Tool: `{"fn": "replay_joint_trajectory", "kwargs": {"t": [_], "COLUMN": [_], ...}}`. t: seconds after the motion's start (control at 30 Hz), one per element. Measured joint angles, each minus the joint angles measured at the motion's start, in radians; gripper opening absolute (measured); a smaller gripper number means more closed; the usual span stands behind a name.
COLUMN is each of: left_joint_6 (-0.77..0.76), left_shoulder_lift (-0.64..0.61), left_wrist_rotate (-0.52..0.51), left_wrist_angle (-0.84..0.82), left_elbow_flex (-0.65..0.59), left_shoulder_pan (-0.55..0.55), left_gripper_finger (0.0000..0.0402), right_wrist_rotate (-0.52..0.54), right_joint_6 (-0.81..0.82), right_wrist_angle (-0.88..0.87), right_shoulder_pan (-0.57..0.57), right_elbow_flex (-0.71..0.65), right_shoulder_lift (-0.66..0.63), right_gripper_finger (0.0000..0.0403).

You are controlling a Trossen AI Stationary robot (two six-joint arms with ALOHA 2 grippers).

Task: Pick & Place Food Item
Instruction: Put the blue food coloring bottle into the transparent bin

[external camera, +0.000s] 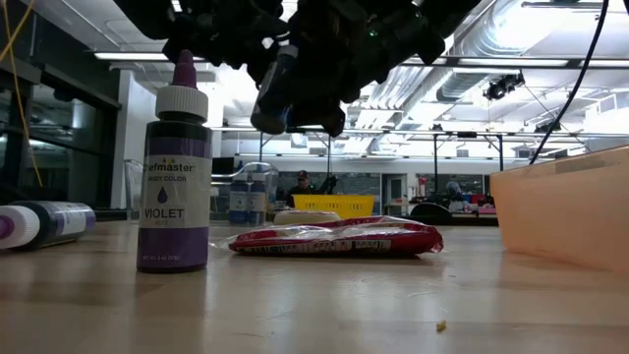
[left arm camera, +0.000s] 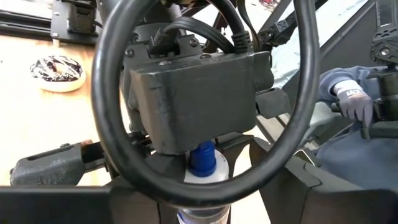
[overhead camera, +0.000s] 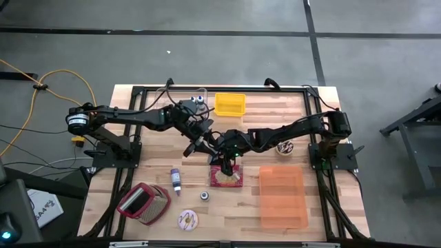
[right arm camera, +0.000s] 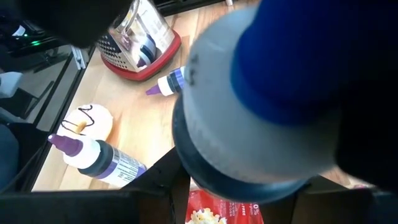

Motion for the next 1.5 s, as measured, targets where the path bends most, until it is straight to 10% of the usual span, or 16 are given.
{"fn": "replay_joint_trajectory", "kwargs": {"t": [1.5], "left_joint_6": [-0.006], "left_shoulder_lift": [0.0], "left_wrist_rotate": [0.008], "left_wrist_angle": [-0.004], "left_elbow_flex": [0.0], "left_shoulder_pan": [0.015], "left_gripper_finger": [0.0184], "right_wrist_rotate": [0.03], "right_joint_6": [-0.003], "right_wrist_angle": [0.002], "right_shoulder_pan": [-0.004], "right_elbow_flex": [0.002], "right_shoulder_lift": [-0.002], "right_gripper_finger": [0.0133]}}
